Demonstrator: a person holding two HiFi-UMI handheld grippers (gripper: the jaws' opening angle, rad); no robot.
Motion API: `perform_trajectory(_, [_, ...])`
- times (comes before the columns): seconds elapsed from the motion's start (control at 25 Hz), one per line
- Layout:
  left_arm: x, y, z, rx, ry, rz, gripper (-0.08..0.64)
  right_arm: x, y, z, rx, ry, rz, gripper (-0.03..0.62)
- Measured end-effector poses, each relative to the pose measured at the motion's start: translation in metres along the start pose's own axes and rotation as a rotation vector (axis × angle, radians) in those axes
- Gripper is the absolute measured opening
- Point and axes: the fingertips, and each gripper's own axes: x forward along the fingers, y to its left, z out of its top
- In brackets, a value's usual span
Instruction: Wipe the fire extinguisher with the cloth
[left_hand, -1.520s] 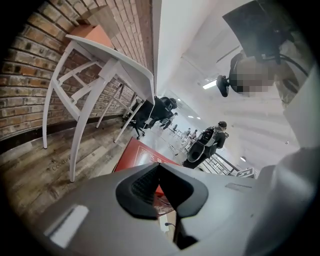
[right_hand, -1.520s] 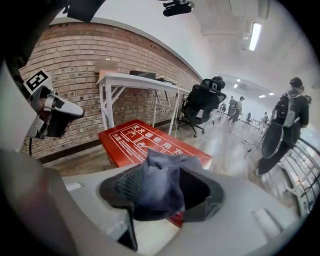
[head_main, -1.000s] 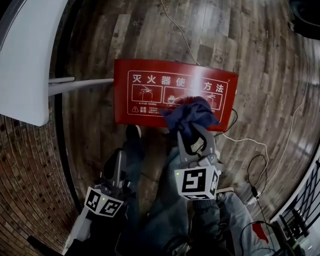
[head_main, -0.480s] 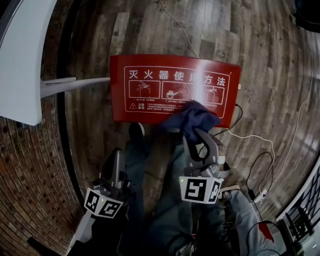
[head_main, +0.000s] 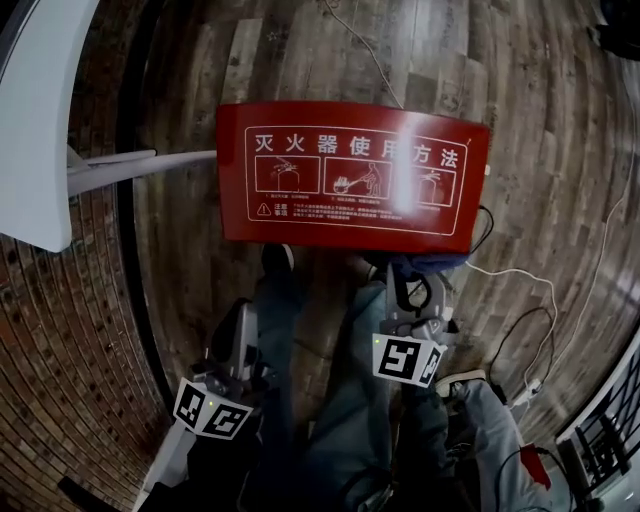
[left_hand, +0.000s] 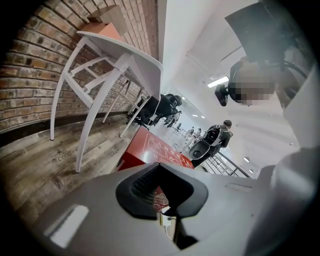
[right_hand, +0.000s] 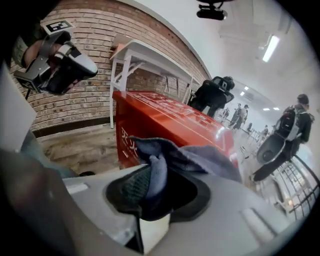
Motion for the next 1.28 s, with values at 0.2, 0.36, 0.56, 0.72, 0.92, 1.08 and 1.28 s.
perform_trajectory(0.2, [-0.007,0.019,-0.001,-0.017,-0.001,0.026,-0.015,0.037,0.057,0.045,-0.099,-0.111,0.058,0.096])
perform_trajectory(0.36, [-0.011,0.039,0.004,-0.001,0.01,0.058,-0.015,0.068,0.124,0.077,-0.266,-0.194,0.212,0.095])
perform_trajectory(0.56, [-0.002,0.058,-0.006,0.059,0.087,0.074,-0.015,0.094,0.167,0.093,-0.381,-0.246,0.31,0.095])
perform_trajectory(0.72, [0.015,0.057,-0.033,0.061,0.16,0.045,-0.004,0.101,0.136,0.044,-0.344,-0.145,0.253,0.095])
perform_trajectory(0.92, [0.019,0.029,-0.05,0.05,0.182,-0.024,-0.003,0.095,0.023,-0.087,-0.171,0.114,0.062,0.094])
perform_trajectory(1.08, [0.018,0.022,-0.066,0.054,0.211,-0.036,-0.003,0.095,-0.019,-0.127,-0.05,0.181,-0.02,0.094])
perform_trajectory(1.28, [0.018,0.023,-0.054,0.069,0.22,-0.042,-0.003,0.143,0.019,-0.137,0.211,0.158,-0.057,0.094])
